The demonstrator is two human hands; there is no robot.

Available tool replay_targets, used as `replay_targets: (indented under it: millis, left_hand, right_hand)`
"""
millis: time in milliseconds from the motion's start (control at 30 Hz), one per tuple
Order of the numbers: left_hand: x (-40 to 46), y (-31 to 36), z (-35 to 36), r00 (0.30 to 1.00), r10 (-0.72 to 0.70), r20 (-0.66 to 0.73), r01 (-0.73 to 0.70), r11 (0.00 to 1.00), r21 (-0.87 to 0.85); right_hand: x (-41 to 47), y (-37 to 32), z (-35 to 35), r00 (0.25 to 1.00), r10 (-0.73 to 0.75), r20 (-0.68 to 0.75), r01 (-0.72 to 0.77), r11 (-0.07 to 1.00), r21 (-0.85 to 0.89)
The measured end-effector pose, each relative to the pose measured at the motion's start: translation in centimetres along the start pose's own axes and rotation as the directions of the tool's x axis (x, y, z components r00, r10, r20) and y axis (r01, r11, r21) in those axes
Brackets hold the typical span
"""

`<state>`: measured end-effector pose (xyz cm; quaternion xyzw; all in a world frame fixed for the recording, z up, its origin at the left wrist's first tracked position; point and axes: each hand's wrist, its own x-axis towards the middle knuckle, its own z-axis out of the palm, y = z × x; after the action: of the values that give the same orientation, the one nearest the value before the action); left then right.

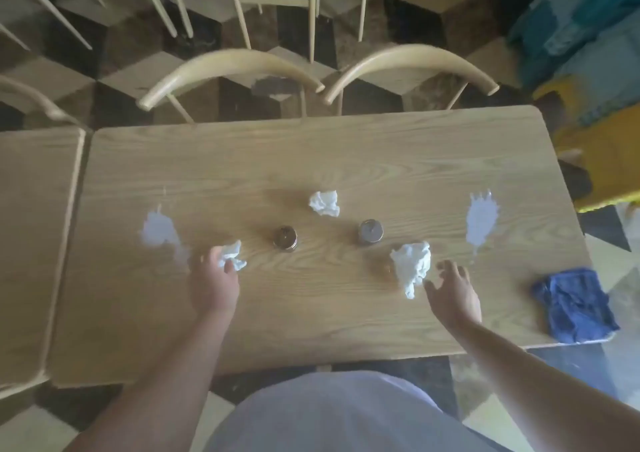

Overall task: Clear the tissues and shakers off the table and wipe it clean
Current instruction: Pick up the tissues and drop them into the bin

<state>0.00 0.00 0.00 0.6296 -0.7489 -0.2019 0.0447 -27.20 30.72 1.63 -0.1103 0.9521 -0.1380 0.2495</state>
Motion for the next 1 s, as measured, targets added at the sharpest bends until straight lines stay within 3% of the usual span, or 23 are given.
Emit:
replay_targets:
  millis: [100,200,333,567,700,1000]
  left_hand:
    - [0.4,0.5,0.4,0.987,-0.102,0.122,0.106,0.994,-0.031]
    - [0.3,0.5,1.1,0.974,-0.045,0.222,0.047,0.999,-0.004]
    - [0.3,0.2,1.4,0.965,-0.117,0.235,0.12,0.993,0.001]
    - [1.6,-0.7,2.2,0.955,-0.207,0.211,0.212,0.977,0.003]
    - [1.7,-1.5,2.6,0.96,-0.194,0.204,0.188,0.981,0.046]
    - [0.9,-2.5,2.8,0.972,-0.068,0.227,0.05,0.995,0.084]
  right_hand:
    - [2.3,-0.5,-0.4,0.99,-0.127,0.065,0.136,0.98,-0.144]
    - [3.9,-1.2,-0.1,0.964,-0.189,0.189,0.227,0.952,-0.205]
    - [5.0,-1.6,1.0,0.951,-0.13,0.279,0.194,0.957,-0.216]
    - [4.0,-2.3,2.5,0.959,-0.109,0.26,0.179,0.948,-0.264]
    - [2.8,-2.7,3.2,0.978,-0.003,0.21,0.043,0.982,-0.183]
    - [-2.6,-2.8,4.3,0.973,0.013,0.23,-0.026,0.998,0.054]
